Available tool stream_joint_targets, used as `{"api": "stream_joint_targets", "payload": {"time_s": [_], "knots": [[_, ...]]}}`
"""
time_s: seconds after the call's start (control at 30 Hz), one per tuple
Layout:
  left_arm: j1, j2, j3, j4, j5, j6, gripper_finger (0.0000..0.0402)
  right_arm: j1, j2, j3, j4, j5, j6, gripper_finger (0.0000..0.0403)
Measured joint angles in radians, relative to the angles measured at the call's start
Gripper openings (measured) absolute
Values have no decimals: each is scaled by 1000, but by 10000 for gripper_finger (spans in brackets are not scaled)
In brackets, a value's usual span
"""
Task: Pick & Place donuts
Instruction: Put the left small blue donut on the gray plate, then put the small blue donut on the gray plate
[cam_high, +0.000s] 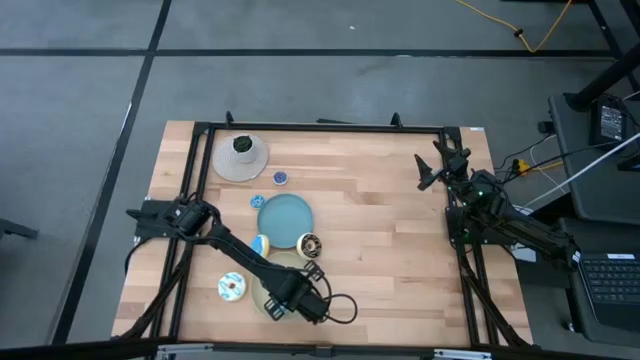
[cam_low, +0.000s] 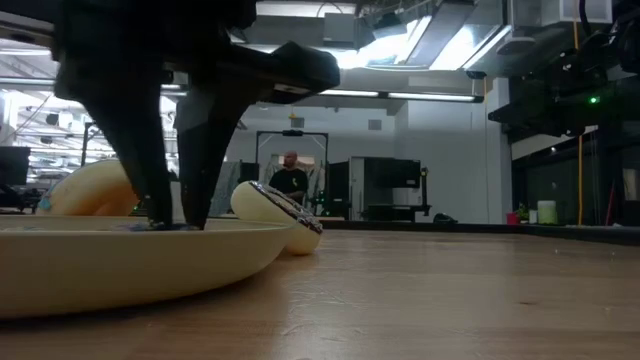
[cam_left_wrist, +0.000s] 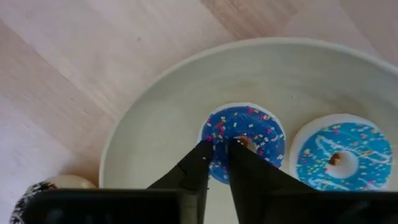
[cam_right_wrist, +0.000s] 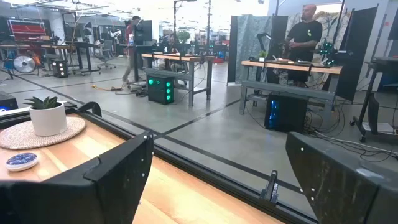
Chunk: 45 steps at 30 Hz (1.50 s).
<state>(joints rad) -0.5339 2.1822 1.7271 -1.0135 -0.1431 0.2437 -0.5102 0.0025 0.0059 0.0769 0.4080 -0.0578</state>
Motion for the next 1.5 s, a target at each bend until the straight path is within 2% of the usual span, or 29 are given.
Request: {"api": "stream_joint_targets", "payload": {"time_s": [0.23,0.37,0.5,0.73,0.93,1.17,1.5], "knots": [[1,-32,2,0,-69,-21,113,0,0,0,0,0,0,365],[2,-55,2,-7,-72,-34,133,0,0,0,0,0,0,365],[6,-95,2,-13,-76,-77,139,0,0,0,0,0,0,365],[11,-189,2,-27,-153,-180,143,0,0,0,0,0,0,365],[14,-278,2,-82,-152,-319,166,0,0,0,0,0,0,365],[36,-362,2,-214,-144,-572,193,0,0,0,0,0,0,365],[82,-485,2,-370,-73,-802,195,0,0,0,0,0,0,365]]}}
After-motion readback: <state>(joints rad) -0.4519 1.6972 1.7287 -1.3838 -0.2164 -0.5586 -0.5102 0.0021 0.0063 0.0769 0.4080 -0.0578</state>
